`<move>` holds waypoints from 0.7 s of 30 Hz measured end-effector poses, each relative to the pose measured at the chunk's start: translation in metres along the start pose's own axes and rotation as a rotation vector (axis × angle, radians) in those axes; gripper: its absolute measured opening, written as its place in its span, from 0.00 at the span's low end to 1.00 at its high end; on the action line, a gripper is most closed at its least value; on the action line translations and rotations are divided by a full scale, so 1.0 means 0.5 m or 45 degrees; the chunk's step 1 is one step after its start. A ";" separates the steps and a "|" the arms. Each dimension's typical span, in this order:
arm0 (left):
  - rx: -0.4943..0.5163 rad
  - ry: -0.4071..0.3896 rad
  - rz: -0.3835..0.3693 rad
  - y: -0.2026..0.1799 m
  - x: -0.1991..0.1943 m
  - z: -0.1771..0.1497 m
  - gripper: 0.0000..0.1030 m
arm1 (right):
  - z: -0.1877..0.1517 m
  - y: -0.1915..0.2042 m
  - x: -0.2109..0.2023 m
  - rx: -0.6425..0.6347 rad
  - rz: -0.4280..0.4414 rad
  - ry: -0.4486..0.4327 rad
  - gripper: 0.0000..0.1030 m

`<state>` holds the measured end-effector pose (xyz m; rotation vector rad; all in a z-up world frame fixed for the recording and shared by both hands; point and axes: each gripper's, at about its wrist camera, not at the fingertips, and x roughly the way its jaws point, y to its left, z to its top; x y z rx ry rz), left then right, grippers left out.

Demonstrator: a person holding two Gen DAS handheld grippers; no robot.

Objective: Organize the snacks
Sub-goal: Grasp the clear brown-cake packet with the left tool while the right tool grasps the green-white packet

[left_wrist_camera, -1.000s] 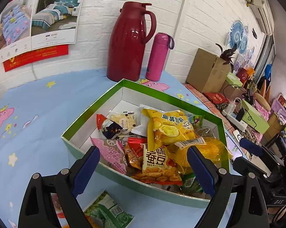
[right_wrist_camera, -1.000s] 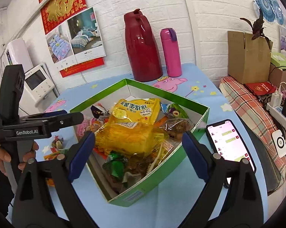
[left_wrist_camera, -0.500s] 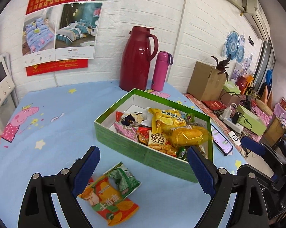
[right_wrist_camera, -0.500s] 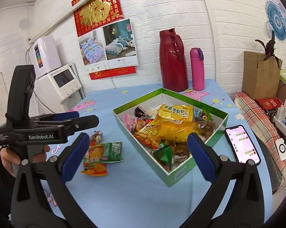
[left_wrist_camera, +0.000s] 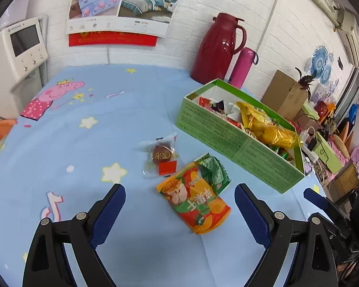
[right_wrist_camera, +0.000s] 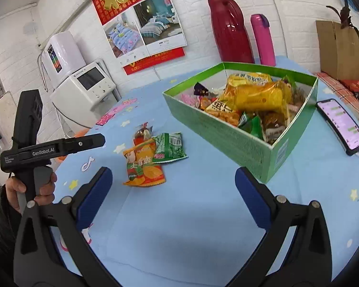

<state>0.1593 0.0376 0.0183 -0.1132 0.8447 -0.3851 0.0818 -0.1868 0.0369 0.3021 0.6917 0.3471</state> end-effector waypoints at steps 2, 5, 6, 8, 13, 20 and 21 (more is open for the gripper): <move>0.021 0.023 -0.006 -0.006 0.018 -0.005 0.91 | -0.002 0.005 0.015 -0.022 -0.047 0.035 0.99; 0.027 0.016 -0.028 -0.007 0.035 0.001 0.90 | 0.001 0.018 0.041 -0.078 -0.094 0.094 0.99; 0.013 0.009 -0.036 -0.002 0.039 0.009 0.90 | 0.004 0.021 0.050 -0.083 -0.090 0.108 0.99; -0.024 -0.001 -0.052 0.011 0.046 0.029 0.88 | 0.011 0.028 0.069 -0.073 -0.062 0.123 0.99; -0.082 -0.001 -0.056 0.038 0.076 0.075 0.85 | 0.039 0.049 0.143 -0.089 -0.063 0.150 0.99; -0.067 0.098 -0.015 0.047 0.166 0.107 0.75 | 0.066 0.039 0.232 -0.059 -0.138 0.195 0.99; -0.075 0.111 -0.020 0.051 0.176 0.107 0.75 | 0.069 0.037 0.240 -0.054 -0.148 0.197 0.99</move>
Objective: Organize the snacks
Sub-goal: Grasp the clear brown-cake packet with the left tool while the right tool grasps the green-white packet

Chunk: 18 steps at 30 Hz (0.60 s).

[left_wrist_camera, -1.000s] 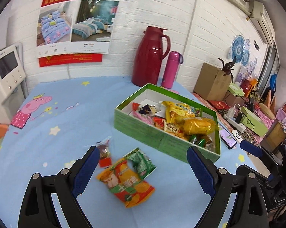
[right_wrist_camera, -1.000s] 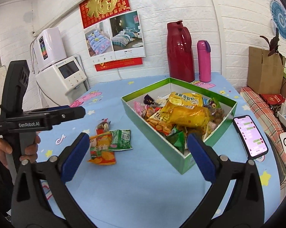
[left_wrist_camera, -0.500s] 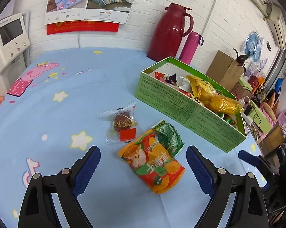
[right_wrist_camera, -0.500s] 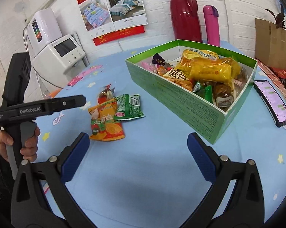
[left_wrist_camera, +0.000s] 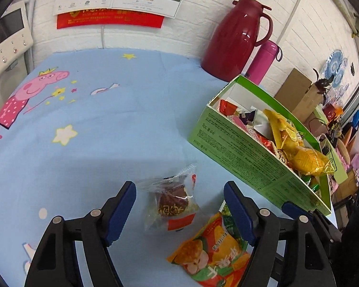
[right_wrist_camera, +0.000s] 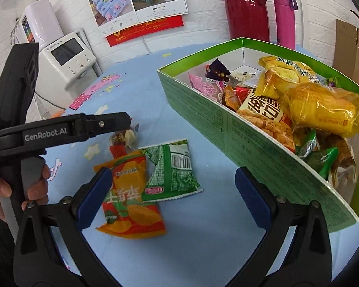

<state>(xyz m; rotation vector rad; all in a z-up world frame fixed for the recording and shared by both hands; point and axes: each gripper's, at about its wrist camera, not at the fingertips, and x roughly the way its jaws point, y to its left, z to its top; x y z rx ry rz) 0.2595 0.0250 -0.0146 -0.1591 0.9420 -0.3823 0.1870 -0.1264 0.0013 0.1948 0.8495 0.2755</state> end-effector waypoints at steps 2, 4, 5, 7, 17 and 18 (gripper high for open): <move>-0.005 0.007 -0.013 0.007 0.015 -0.004 0.75 | 0.002 0.000 0.013 0.004 0.012 0.008 0.95; 0.000 0.023 -0.003 0.012 0.028 -0.010 0.75 | 0.001 0.002 0.024 -0.008 -0.002 0.024 0.93; 0.013 0.035 0.014 0.012 0.034 -0.010 0.74 | 0.002 0.002 0.029 -0.007 -0.018 0.039 0.93; 0.024 0.031 0.038 0.012 0.040 -0.010 0.71 | 0.003 0.002 0.034 -0.001 -0.041 0.055 0.89; 0.118 0.055 0.114 -0.016 0.055 -0.026 0.55 | -0.005 -0.011 0.033 0.029 -0.116 0.070 0.54; 0.121 0.055 0.116 -0.017 0.055 -0.027 0.55 | -0.005 -0.010 0.031 0.025 -0.117 0.069 0.54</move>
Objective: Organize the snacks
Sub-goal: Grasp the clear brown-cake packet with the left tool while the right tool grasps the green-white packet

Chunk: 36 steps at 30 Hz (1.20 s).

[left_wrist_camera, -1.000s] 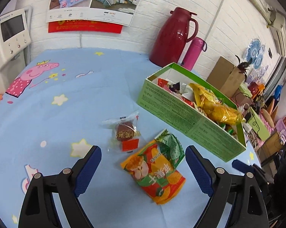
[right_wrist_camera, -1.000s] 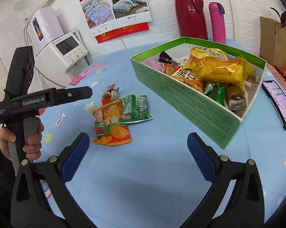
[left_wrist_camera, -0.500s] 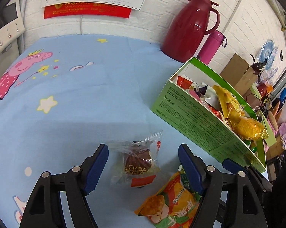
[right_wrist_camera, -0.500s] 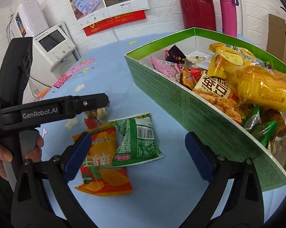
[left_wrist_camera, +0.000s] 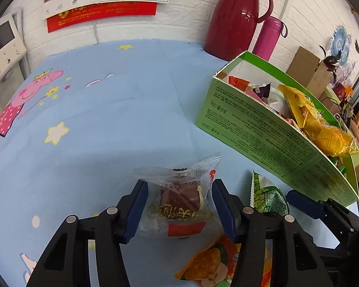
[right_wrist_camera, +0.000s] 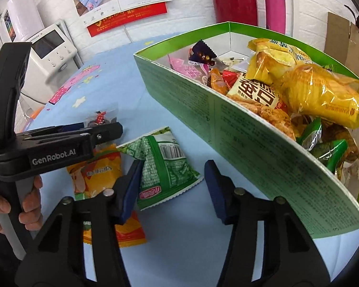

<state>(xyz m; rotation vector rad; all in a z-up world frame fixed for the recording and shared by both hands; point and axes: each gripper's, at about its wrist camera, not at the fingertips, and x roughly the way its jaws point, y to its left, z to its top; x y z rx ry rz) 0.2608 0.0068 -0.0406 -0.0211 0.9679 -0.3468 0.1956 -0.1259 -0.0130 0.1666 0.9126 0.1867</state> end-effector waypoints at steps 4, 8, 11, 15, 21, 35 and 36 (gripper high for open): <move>0.010 0.002 0.002 -0.003 0.000 0.001 0.55 | -0.006 0.002 -0.001 -0.006 -0.010 -0.001 0.54; 0.009 0.001 0.002 -0.003 0.000 0.000 0.55 | -0.005 0.001 0.001 0.000 -0.001 -0.002 0.54; 0.010 0.001 0.002 -0.003 0.000 0.000 0.55 | -0.004 0.002 0.001 0.003 0.002 -0.002 0.54; 0.021 -0.003 0.017 -0.003 0.000 0.000 0.49 | -0.007 0.000 -0.003 0.005 0.006 -0.004 0.54; 0.007 -0.010 -0.025 0.003 -0.005 0.005 0.41 | -0.011 -0.003 -0.009 0.013 0.014 -0.015 0.48; -0.081 -0.123 -0.167 0.015 -0.090 0.033 0.33 | -0.007 0.007 -0.054 -0.016 0.084 -0.109 0.11; -0.076 -0.136 -0.172 0.011 -0.098 0.034 0.33 | -0.006 0.007 -0.059 -0.016 0.095 -0.119 0.07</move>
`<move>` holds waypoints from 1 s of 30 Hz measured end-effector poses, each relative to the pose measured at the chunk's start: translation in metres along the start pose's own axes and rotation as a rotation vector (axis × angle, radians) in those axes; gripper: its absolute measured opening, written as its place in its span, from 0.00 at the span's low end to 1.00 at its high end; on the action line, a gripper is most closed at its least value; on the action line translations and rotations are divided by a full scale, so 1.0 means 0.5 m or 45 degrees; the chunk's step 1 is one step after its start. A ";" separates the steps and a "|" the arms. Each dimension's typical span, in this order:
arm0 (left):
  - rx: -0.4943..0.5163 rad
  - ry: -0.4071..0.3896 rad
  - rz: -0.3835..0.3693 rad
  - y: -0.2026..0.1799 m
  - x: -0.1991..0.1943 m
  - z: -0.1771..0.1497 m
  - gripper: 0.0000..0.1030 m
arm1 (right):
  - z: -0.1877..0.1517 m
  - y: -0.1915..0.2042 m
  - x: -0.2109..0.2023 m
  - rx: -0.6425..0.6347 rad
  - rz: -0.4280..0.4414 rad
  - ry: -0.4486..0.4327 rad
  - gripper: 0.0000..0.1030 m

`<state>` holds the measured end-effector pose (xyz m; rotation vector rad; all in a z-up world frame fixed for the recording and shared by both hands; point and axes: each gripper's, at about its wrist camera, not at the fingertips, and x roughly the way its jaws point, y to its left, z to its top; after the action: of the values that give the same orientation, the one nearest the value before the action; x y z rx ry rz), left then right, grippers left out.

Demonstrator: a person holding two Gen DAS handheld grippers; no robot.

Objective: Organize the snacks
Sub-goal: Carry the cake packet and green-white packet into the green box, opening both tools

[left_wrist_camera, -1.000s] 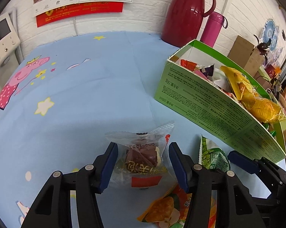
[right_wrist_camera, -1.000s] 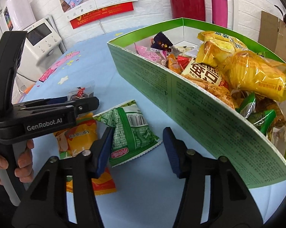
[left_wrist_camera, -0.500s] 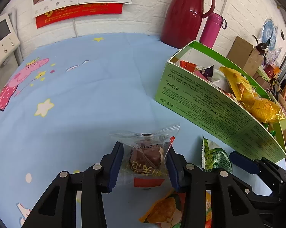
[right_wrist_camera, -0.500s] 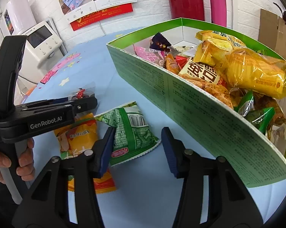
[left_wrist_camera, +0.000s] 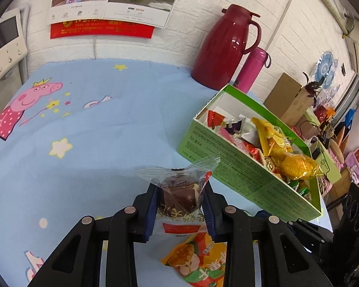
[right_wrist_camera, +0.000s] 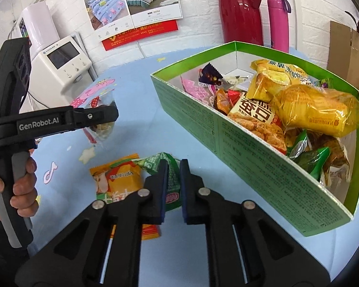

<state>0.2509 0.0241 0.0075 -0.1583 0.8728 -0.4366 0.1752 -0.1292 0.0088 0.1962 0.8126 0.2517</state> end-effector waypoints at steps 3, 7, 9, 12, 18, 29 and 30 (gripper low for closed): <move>0.025 -0.039 -0.009 -0.023 -0.024 0.003 0.33 | 0.001 -0.002 -0.008 0.008 0.002 -0.018 0.06; 0.080 -0.078 -0.031 -0.058 -0.051 -0.001 0.33 | -0.001 -0.003 0.003 -0.004 0.016 0.002 0.18; 0.111 -0.086 -0.039 -0.068 -0.058 -0.004 0.33 | -0.005 -0.001 0.009 -0.012 0.022 0.027 0.31; 0.110 -0.074 -0.051 -0.069 -0.058 -0.005 0.33 | -0.012 0.012 0.017 -0.049 0.028 0.068 0.44; 0.036 -0.045 -0.063 -0.039 -0.051 -0.002 0.33 | -0.026 0.026 0.038 -0.148 -0.041 0.113 0.48; 0.040 -0.006 -0.042 -0.042 -0.033 -0.008 0.33 | -0.026 0.016 0.049 -0.140 -0.047 0.120 0.37; 0.040 -0.003 -0.040 -0.043 -0.032 -0.009 0.33 | -0.025 0.008 0.047 -0.106 -0.021 0.118 0.35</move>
<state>0.2319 0.0116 0.0227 -0.1434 0.8616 -0.4793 0.1809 -0.1173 -0.0150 0.1003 0.8933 0.2803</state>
